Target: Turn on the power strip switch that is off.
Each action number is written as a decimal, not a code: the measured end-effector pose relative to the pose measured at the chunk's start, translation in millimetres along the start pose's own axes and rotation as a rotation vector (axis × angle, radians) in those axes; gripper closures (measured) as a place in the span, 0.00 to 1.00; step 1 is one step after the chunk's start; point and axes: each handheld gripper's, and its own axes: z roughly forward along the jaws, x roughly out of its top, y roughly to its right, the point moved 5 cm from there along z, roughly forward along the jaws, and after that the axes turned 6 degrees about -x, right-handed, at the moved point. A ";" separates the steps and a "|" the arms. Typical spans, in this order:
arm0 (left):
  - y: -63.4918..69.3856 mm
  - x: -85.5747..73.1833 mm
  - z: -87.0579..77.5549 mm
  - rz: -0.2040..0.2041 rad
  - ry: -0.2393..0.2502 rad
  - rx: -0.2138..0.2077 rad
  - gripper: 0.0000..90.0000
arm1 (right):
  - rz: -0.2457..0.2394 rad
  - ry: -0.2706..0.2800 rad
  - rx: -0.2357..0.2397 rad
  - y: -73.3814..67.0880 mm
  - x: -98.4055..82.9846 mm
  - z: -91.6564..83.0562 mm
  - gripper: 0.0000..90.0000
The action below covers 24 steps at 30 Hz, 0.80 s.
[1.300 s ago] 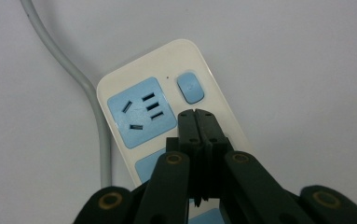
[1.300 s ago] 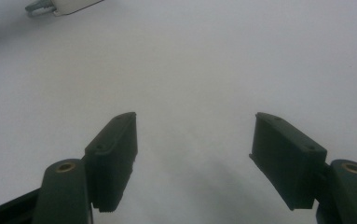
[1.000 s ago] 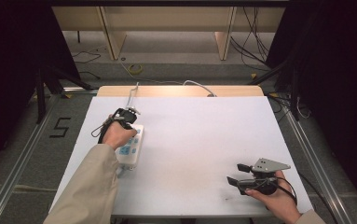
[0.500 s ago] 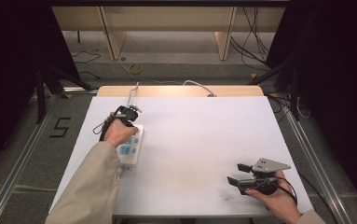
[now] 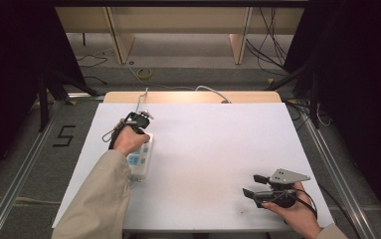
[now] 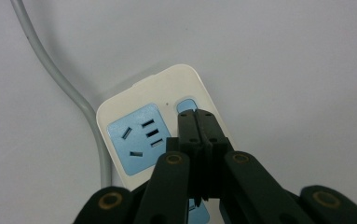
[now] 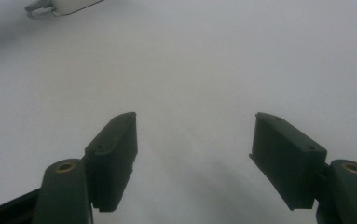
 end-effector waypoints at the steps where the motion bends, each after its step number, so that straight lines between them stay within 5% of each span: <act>1: -0.1 0.1 0.3 0.001 -0.002 -0.001 1.00 | 0.000 0.002 0.000 -0.1 0.2 0.1 0.35; 24: -2.0 7.5 7.4 -0.016 0.016 0.006 1.00 | -0.001 0.002 0.002 -0.2 0.0 0.1 0.35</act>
